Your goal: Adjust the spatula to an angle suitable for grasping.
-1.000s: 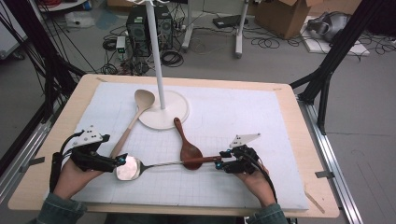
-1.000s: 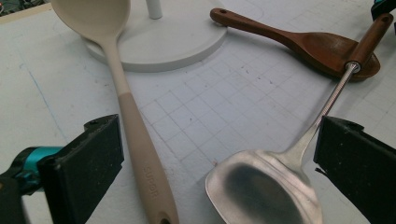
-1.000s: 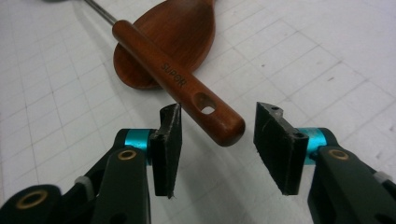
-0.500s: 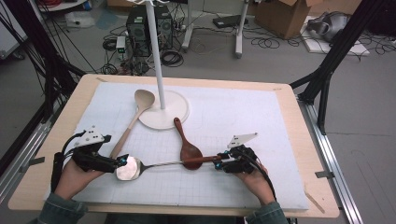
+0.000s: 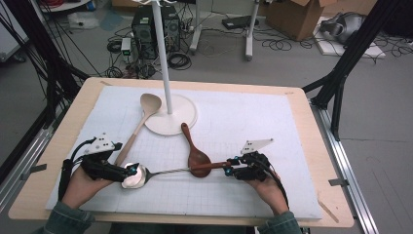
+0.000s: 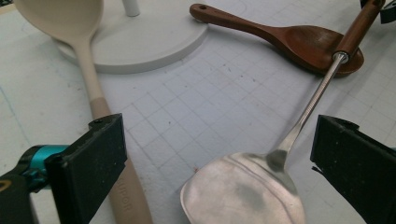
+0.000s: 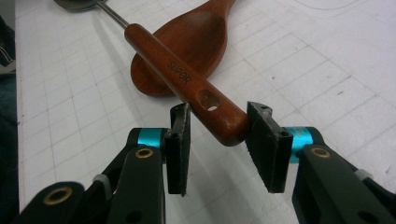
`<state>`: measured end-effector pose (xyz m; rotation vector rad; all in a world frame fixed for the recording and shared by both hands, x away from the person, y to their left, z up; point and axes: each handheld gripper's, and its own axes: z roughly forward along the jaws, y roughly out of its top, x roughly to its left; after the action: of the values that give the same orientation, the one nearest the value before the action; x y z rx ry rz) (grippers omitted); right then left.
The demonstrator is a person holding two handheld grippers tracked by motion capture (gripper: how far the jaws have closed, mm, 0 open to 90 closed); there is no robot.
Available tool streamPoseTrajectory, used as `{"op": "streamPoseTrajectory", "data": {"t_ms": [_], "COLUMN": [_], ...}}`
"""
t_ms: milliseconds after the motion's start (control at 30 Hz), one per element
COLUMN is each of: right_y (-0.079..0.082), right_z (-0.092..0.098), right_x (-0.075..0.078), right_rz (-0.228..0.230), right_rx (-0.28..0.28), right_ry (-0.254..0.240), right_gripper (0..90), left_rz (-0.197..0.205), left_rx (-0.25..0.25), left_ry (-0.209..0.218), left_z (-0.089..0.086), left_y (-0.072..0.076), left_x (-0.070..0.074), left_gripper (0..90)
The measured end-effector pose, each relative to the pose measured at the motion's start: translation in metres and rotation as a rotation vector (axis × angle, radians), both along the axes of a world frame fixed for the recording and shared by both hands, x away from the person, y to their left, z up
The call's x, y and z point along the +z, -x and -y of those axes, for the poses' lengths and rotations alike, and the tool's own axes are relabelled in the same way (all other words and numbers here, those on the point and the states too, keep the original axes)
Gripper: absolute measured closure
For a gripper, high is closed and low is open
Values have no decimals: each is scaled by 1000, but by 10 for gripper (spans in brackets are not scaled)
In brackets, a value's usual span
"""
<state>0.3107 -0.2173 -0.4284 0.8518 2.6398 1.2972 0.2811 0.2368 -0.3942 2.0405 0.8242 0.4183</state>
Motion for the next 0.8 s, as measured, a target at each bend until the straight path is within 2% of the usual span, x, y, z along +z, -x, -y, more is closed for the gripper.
{"op": "streamPoseTrajectory", "data": {"t_ms": [400, 800], "right_y": [3, 5], "right_z": [1, -1], "right_x": [16, 30], "right_rz": [29, 55], "right_rx": [8, 12], "right_ry": [-52, -74], "right_gripper": [635, 644], "left_rz": [-4, -32], "left_rx": [-88, -181], "left_ry": [-8, -19], "left_z": [23, 45], "left_y": [-1, -3], "left_x": [-3, -10], "left_gripper": [168, 256]}}
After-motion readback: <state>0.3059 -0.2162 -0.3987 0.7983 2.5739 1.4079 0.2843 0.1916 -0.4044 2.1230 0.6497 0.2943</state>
